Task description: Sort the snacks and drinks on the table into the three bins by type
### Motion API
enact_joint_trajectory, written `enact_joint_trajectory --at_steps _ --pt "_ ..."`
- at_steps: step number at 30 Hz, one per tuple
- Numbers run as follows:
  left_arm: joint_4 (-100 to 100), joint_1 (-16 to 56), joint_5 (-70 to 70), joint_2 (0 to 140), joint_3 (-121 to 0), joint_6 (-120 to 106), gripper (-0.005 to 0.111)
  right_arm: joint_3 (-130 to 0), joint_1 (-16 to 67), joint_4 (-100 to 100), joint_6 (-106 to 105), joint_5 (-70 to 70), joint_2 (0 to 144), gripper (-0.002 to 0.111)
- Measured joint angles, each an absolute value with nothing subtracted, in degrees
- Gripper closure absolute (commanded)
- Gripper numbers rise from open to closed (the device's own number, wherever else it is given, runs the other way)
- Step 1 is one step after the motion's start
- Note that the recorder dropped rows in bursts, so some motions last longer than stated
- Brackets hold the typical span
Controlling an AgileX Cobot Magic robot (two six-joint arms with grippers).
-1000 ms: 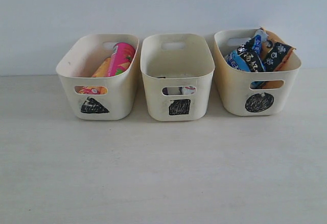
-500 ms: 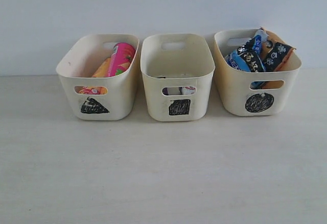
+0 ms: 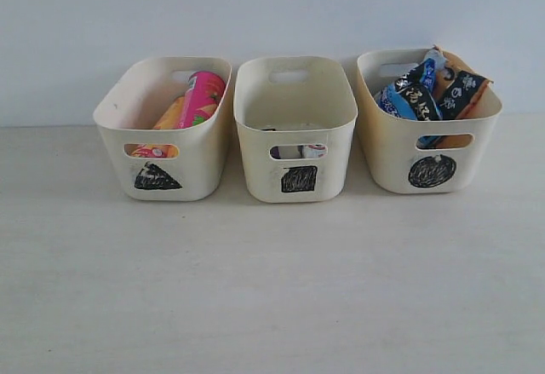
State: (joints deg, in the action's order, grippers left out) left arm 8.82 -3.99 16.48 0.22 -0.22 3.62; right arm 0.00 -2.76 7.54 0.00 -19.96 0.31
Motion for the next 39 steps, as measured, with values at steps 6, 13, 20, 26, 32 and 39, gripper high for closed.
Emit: enact_joint_trajectory --at_steps 6,13,20,26,32,39 --pt "8.8 -4.0 16.5 0.2 -0.2 3.6 0.102 0.0 -2.8 7.5 1.1 -20.0 0.3 0.108" --pt "8.8 -4.0 16.5 0.2 -0.2 3.6 0.102 0.0 -2.8 7.5 1.1 -20.2 0.3 0.108" --pt "8.8 -4.0 16.5 0.2 -0.2 3.6 0.102 0.0 -2.8 7.4 1.1 -20.2 0.3 0.108" --pt "8.8 -4.0 16.5 0.2 -0.2 3.6 0.102 0.0 -2.8 7.4 1.2 -20.2 0.3 0.108" --pt "8.8 -4.0 16.5 0.2 -0.2 3.6 0.102 0.0 -2.8 7.4 1.2 -20.2 0.3 0.108" --pt "8.8 -4.0 16.5 0.2 -0.2 3.6 0.102 0.0 -2.8 7.4 1.2 -20.2 0.3 0.108"
